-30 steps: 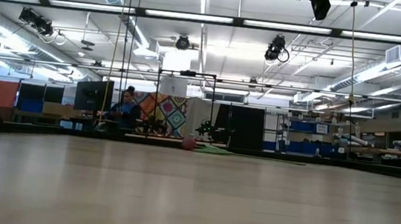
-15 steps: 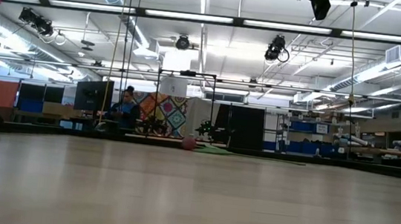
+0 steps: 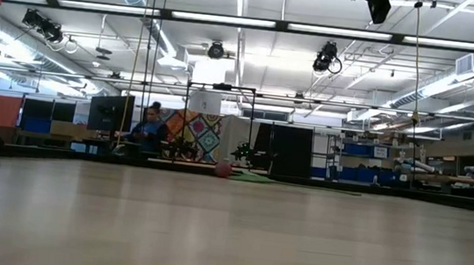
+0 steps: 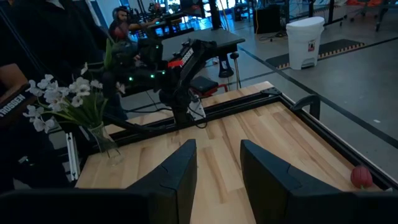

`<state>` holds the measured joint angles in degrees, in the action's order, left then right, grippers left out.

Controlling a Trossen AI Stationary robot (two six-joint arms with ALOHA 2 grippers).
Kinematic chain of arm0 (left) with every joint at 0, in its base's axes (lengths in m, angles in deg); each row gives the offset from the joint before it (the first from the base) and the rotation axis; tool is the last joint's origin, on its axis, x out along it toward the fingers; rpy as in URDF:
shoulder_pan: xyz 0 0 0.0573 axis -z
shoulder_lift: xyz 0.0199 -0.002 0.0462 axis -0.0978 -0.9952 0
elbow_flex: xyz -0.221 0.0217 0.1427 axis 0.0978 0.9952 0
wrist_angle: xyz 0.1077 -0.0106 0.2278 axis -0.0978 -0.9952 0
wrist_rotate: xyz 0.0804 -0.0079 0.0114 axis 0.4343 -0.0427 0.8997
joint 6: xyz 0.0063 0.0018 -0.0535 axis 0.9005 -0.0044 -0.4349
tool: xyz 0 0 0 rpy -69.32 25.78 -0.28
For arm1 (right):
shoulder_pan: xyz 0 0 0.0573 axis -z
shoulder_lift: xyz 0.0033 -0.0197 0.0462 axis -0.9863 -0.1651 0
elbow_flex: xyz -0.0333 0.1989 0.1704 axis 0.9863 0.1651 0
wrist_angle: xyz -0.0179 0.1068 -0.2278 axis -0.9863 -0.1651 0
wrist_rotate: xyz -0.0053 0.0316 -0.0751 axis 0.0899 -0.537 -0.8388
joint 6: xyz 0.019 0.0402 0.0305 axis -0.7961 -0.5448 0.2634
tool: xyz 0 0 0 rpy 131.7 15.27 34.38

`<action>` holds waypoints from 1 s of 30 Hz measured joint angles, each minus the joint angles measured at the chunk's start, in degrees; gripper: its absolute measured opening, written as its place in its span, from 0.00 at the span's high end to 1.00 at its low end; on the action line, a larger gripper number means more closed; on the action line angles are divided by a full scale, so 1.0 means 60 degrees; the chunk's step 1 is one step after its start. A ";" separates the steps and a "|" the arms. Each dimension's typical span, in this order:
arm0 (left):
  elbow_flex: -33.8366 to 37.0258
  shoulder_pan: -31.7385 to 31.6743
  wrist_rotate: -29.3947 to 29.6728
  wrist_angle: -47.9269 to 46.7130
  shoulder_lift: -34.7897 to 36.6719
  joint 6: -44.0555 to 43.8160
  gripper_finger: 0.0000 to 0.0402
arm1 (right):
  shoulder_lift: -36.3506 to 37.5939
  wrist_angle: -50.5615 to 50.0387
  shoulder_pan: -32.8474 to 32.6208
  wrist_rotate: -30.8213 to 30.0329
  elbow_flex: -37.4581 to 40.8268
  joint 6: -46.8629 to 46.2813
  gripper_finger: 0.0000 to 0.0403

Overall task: Sort flowers into vase by color
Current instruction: Put the bottom red flower into the transparent vase

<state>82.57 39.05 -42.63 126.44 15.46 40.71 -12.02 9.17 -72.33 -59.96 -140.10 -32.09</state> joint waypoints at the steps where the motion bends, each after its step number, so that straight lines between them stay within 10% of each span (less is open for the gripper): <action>1: -0.0031 0.0000 -0.0013 -0.0172 0.0000 -0.0061 0.61 | 0.0000 0.0000 0.0000 0.0003 0.0000 -0.0001 0.67; 30: -0.3018 -0.0003 -0.0146 -0.7282 -0.0614 -0.0354 0.59 | 0.0000 0.0004 0.0000 0.0003 0.0000 -0.0003 0.67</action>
<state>64.46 39.03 -43.50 82.75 11.78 38.58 -12.02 9.19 -72.33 -59.94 -140.10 -32.11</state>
